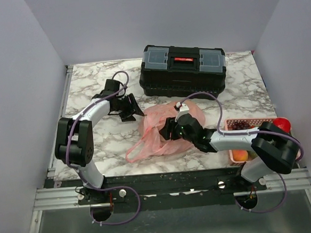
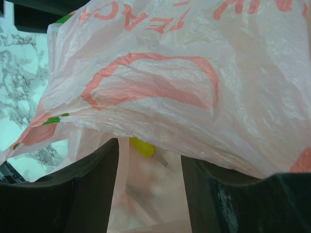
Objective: Take the fake fruits out of the plastic bag
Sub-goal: Take out the fake fruit from the plastic bag.
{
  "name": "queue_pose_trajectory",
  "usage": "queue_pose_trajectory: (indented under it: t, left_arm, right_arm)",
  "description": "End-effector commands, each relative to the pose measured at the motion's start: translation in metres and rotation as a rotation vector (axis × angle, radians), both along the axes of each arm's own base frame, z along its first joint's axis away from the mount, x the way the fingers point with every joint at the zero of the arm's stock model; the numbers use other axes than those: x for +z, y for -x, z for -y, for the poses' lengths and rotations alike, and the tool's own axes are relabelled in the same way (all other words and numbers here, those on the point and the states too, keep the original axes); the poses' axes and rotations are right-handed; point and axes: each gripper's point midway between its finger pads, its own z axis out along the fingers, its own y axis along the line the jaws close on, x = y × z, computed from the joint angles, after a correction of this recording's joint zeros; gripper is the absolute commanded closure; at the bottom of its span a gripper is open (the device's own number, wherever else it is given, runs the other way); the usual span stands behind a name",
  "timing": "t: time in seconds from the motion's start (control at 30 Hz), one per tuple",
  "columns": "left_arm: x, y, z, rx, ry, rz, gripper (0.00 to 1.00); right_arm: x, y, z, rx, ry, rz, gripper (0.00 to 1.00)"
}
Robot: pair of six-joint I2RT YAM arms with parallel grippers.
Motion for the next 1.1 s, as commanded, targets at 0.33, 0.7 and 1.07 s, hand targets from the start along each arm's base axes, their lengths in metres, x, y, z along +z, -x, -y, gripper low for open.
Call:
queue_pose_trajectory:
  t: [0.33,0.7,1.07]
  left_arm:
    - [-0.046,0.037,0.043,-0.069,0.214,-0.238,0.45]
    - [-0.027,0.061,0.081,-0.158,0.357,-0.263,0.45]
    - [-0.024,0.061,0.082,-0.160,0.365,-0.257,0.45]
  right_arm:
    - [0.002,-0.015,-0.011,-0.041,0.010,0.008,0.43]
    - [-0.012,-0.015,0.009,-0.111,0.070,-0.007,0.43]
    - [-0.004,-0.017,0.009,-0.101,0.082,0.017,0.43]
